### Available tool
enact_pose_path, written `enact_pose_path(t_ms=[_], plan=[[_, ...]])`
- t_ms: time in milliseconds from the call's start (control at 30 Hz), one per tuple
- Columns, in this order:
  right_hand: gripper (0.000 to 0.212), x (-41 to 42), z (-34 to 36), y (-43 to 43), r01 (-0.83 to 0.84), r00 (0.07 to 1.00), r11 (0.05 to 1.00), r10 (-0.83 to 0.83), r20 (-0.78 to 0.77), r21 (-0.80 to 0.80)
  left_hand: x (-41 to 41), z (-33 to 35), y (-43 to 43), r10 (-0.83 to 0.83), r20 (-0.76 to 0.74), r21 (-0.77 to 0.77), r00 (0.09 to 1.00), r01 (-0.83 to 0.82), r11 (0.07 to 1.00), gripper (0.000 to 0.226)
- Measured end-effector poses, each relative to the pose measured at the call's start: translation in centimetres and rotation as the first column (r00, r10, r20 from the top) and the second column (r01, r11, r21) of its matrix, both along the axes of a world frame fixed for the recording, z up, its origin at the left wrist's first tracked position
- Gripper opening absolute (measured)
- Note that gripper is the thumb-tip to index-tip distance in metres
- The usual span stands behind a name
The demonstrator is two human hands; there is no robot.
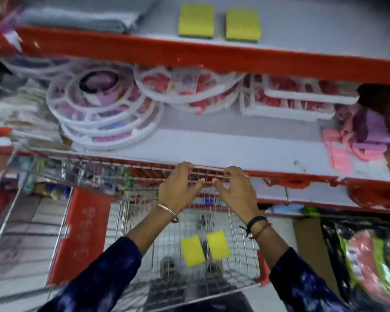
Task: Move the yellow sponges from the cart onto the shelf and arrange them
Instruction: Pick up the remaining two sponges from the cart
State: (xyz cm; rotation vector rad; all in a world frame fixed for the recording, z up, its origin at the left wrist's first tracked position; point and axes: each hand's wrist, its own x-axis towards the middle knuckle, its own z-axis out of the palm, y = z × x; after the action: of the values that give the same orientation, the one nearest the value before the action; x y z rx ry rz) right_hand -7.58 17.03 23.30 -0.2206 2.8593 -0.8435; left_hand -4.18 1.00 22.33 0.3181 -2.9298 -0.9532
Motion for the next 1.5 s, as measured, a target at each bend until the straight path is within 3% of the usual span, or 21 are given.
enact_pose_path(t_ms=[133, 367, 467, 567, 733, 833, 967, 1100, 1500], plan=[[0.047, 2.2, -8.0, 1.1, -0.038, 0.972, 0.994, 0.014, 0.234, 0.100, 2.5, -7.7, 0.1, 0.019, 0.229, 0.117, 0.973, -0.047, 0.992, 0.044], [0.074, 5.0, -17.8, 1.8, -0.186, 0.810, 0.923, -0.050, 0.584, 0.338, 6.6, -18.9, 1.8, 0.026, 0.548, 0.211, 0.836, -0.168, 0.963, 0.052], [0.082, 5.6, -21.0, 1.7, -0.211, 0.755, 0.900, -0.097, 0.649, 0.380, 7.5, -22.5, 3.1, 0.051, 0.687, 0.139, 0.725, -0.200, 0.970, 0.071], [0.086, 6.3, -24.0, 1.9, -0.184, 0.761, 0.894, -0.134, 0.634, 0.410, 7.9, -24.9, 4.5, 0.098, 0.780, 0.076, 0.619, -0.248, 0.966, 0.085], [0.092, 7.4, -26.9, 2.4, -0.156, 0.803, 0.886, -0.143, 0.578, 0.436, 8.7, -26.9, 6.3, 0.190, 0.773, -0.066, 0.606, -0.221, 0.973, 0.086], [0.088, 7.9, -27.8, 2.3, -0.130, 0.828, 0.889, -0.145, 0.542, 0.438, 9.1, -27.7, 6.8, 0.228, 0.792, -0.063, 0.567, -0.295, 0.953, 0.087], [0.077, 7.9, -28.5, 2.2, -0.100, 0.840, 0.898, -0.155, 0.519, 0.428, 9.1, -28.7, 7.0, 0.214, 0.773, -0.015, 0.597, -0.319, 0.948, 0.082], [0.076, 7.4, -28.4, 2.2, -0.063, 0.828, 0.906, -0.187, 0.529, 0.419, 8.8, -28.5, 6.3, 0.190, 0.777, -0.032, 0.600, -0.263, 0.964, 0.084], [0.096, 4.7, -18.1, 0.4, 0.098, 0.884, 0.964, -0.198, 0.423, 0.248, 6.4, -18.6, 2.1, 0.164, 0.644, 0.029, 0.747, -0.238, 0.971, 0.089]])
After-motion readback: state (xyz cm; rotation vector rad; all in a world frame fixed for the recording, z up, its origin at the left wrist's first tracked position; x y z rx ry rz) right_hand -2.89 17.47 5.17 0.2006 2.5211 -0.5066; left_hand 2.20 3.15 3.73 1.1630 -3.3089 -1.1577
